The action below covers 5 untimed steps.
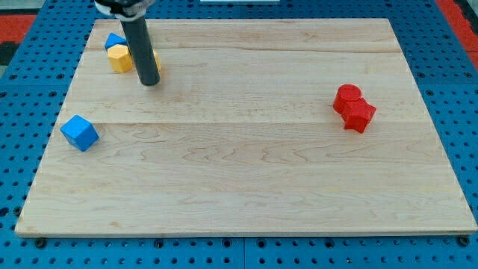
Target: Point your arm towards the red star and red circle
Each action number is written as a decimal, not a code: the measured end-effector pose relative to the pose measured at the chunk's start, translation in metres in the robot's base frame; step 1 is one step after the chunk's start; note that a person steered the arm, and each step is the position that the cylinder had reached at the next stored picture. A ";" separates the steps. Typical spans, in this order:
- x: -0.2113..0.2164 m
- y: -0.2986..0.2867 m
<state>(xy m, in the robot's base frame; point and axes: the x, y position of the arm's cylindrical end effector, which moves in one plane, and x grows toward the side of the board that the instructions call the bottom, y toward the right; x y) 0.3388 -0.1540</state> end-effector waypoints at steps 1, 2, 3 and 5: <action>-0.011 0.004; 0.004 0.019; 0.010 0.056; 0.011 0.066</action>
<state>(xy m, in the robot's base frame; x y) 0.3493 -0.0875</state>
